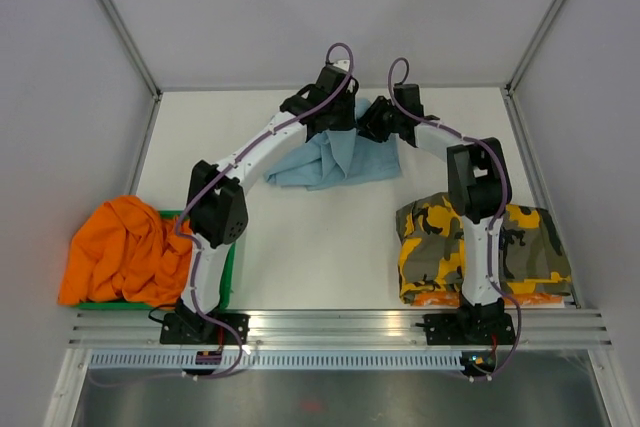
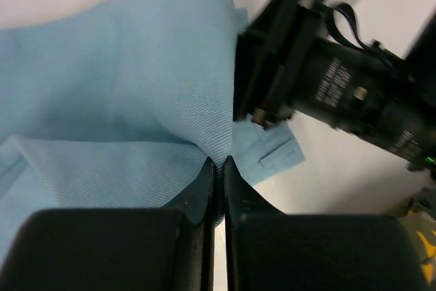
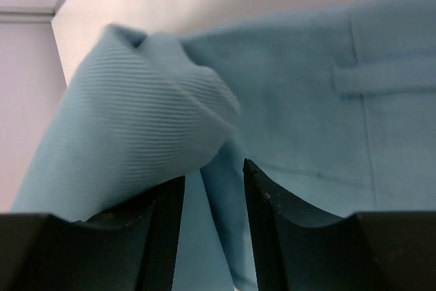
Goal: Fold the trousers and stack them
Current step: Fold the trousers
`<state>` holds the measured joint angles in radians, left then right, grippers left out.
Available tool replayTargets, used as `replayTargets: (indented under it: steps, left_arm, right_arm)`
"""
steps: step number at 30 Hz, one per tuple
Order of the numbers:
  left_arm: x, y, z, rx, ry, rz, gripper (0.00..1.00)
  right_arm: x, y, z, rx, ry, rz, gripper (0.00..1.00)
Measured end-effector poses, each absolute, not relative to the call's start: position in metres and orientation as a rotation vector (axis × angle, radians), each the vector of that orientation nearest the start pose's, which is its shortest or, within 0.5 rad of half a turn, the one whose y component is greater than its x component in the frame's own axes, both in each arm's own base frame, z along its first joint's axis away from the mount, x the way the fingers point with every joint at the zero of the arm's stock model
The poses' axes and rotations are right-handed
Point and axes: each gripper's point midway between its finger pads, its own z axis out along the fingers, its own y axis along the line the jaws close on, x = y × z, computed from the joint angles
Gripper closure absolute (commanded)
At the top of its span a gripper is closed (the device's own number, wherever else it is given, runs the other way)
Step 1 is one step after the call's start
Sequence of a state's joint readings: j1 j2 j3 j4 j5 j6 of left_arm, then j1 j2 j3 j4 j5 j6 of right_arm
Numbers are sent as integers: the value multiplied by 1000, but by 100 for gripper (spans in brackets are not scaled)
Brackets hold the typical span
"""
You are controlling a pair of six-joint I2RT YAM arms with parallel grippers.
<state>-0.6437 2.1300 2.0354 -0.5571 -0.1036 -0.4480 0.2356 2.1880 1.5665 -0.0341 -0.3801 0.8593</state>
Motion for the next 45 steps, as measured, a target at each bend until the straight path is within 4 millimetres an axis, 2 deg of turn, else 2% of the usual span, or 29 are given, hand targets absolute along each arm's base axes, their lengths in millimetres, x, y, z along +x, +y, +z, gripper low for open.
replayTargets:
  steps: [4, 9, 13, 16, 17, 18, 19, 20, 21, 22, 25, 27, 29, 31, 33, 35, 36, 37, 39, 40, 43, 45]
  left_arm:
    - [462, -363, 184, 158, 2277, -569, 98]
    - [453, -378, 176, 149, 2304, -687, 98]
    - [452, -396, 167, 132, 2308, -771, 97]
    - [451, -414, 148, 115, 2333, -843, 85]
    - [451, -420, 140, 110, 2346, -858, 57]
    - [449, -426, 133, 113, 2358, -877, 40]
    - [447, -433, 127, 114, 2368, -896, 29]
    - [444, -439, 124, 112, 2378, -908, 9]
    - [439, -444, 122, 121, 2386, -916, 2]
    - [434, -448, 122, 121, 2394, -927, 0]
    - [426, -457, 138, 145, 2372, -949, 0]
    - [421, -452, 156, 150, 2359, -942, 0]
    - [419, -440, 183, 138, 2320, -938, 0]
    - [412, -415, 214, 112, 2279, -926, 0]
    - [399, -384, 246, 88, 2228, -914, 0]
    - [388, -357, 269, 58, 2170, -904, 3]
    - [382, -346, 272, 44, 2149, -893, 6]
    - [374, -338, 270, 39, 2147, -887, 8]
    - [364, -328, 253, 43, 2148, -865, 14]
    - [359, -324, 235, 49, 2163, -846, 15]
    - [346, -310, 161, 82, 2277, -734, 18]
    - [338, -298, 120, 105, 2350, -647, 19]
  right_arm:
    - [559, 232, 72, 536, 2280, 996, 53]
    - [591, 227, 85, 539, 2210, 1015, 53]
    - [605, 201, 93, 572, 2165, 1004, 53]
    - [612, 169, 91, 612, 2148, 981, 52]
    - [614, 158, 90, 621, 2144, 971, 52]
    - [616, 146, 89, 632, 2143, 959, 52]
    - [616, 134, 88, 644, 2143, 950, 52]
    - [616, 124, 86, 653, 2144, 940, 52]
    - [616, 113, 85, 661, 2146, 930, 52]
    - [616, 103, 85, 670, 2145, 922, 52]
    - [611, 75, 93, 663, 2153, 887, 50]
    - [607, 62, 105, 639, 2153, 858, 49]
    - [602, 58, 125, 598, 2144, 843, 48]
    - [595, 63, 148, 546, 2129, 849, 48]
    - [578, 73, 167, 494, 2119, 879, 48]
    - [557, 86, 176, 454, 2128, 910, 43]
    - [547, 92, 177, 439, 2137, 921, 41]
    - [535, 100, 174, 427, 2156, 933, 34]
    - [516, 114, 164, 411, 2199, 945, 31]
    - [508, 125, 156, 397, 2224, 953, 28]
    - [482, 153, 126, 379, 2324, 967, 27]
    - [471, 166, 117, 365, 2362, 976, 26]
